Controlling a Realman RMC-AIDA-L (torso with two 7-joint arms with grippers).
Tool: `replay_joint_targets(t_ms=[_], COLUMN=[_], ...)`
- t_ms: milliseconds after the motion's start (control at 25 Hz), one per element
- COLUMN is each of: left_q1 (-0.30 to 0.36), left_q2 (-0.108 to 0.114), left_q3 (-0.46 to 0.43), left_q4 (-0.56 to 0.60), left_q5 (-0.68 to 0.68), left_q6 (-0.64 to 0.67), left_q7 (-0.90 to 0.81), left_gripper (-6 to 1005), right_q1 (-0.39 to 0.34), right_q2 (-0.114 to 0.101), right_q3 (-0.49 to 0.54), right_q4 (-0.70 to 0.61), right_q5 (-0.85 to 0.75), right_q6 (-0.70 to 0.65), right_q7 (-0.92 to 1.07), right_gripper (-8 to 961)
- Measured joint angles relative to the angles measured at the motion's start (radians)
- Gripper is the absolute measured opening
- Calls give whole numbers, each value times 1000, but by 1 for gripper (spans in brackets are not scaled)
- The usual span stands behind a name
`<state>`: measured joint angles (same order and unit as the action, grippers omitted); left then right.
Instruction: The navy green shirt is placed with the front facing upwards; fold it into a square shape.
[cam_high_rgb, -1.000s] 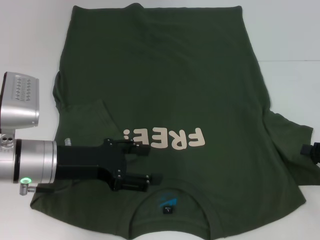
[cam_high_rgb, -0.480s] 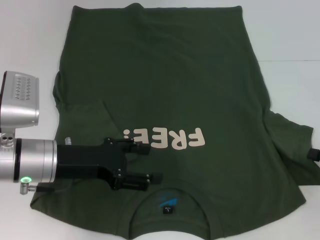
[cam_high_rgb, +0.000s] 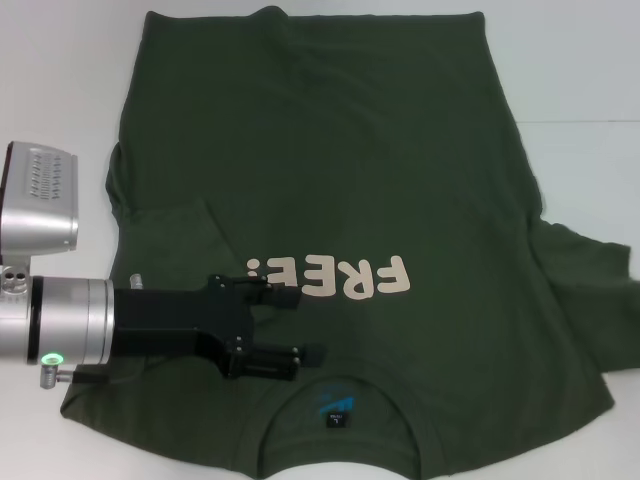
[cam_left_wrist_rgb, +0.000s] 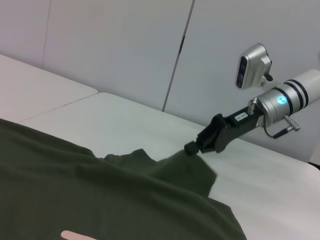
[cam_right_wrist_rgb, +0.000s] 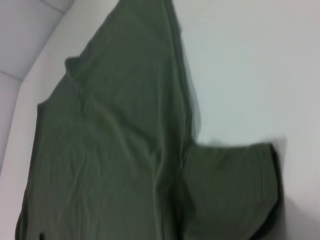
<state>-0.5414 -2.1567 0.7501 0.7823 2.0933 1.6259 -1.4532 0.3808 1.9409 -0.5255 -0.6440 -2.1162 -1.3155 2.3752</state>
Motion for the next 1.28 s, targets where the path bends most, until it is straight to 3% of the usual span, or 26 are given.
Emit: replay_joint_targets(t_ms=[480,920,1280], left_q1=[5,8,8], left_q2=[-4,-5,-5], left_q3=[-13,-16,-17], left_q4=[0,-2,-5], left_q5=[-8,-27,-32], left_q6=[0,-3,-10], left_q7=[-5,-6,-9], left_gripper=[848,848,848], right_q1=[53,122,204], right_q2=[-64,-88,-91], right_q3=[23,21,-13], right_q4=[-5,-5,-5], right_q5=[-2,-34,-51], right_q6=[37,49,39], right_q7=[-2,-2,0], right_gripper=[2,5,7])
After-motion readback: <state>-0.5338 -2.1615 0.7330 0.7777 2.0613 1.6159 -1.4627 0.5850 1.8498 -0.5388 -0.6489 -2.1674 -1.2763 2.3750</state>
